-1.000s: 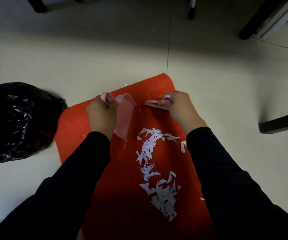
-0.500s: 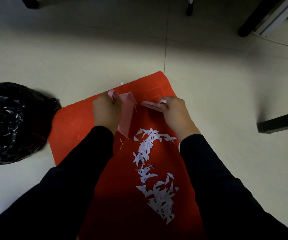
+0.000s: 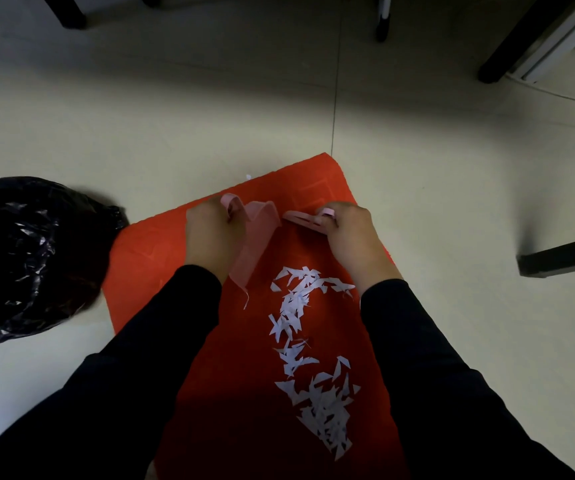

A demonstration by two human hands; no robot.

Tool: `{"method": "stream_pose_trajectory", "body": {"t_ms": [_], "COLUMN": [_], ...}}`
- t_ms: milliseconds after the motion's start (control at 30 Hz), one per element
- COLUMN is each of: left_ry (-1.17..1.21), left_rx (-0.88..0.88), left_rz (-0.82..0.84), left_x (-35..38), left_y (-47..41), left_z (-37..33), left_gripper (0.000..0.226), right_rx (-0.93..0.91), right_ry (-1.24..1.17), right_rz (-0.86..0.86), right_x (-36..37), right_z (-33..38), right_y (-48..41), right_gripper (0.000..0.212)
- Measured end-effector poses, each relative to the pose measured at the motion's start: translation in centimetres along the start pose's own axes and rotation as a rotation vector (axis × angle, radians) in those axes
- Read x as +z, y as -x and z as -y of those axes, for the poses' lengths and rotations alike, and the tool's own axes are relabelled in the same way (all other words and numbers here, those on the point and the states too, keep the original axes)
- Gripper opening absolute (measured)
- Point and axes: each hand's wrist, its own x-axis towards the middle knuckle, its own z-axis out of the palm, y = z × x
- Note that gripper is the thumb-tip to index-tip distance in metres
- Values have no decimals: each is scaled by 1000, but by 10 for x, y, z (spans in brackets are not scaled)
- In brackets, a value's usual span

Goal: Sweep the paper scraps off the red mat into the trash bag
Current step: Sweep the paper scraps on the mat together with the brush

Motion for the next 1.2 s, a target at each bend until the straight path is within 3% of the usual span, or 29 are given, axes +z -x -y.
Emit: {"method": "stream_pose_trajectory", "body": {"t_ms": [167, 467, 633, 767, 933, 1100, 1200], "left_ry": [57, -17, 54, 63, 75, 56, 64], "left_rx": [-50, -15, -5, -61, -128, -139, -149], "left_rz": [-78, 75, -35, -117, -155, -176, -175], "left_x": [0, 6, -14, -23, -26, -28, -29], "left_y": [-6, 9, 18, 20, 21, 23, 22], "left_z": [-3, -6, -7, -5, 4, 6, 9], "left_gripper": [22, 24, 21, 30, 20, 27, 34], "right_rx": [-6, -11, -54, -58, -5, -22, -59], "right_ry": [0, 17, 34, 48, 157, 204, 96], "right_rz": [-11, -35, -37, 67, 395, 210, 101], "right_x": [2, -3, 3, 9, -1, -14, -12], "right_z": [0, -2, 0, 9, 22, 15, 20], "right_y": [-6, -8, -8, -3, -1, -7, -9], "right_gripper": [19, 22, 22, 29, 37, 25, 23]}}
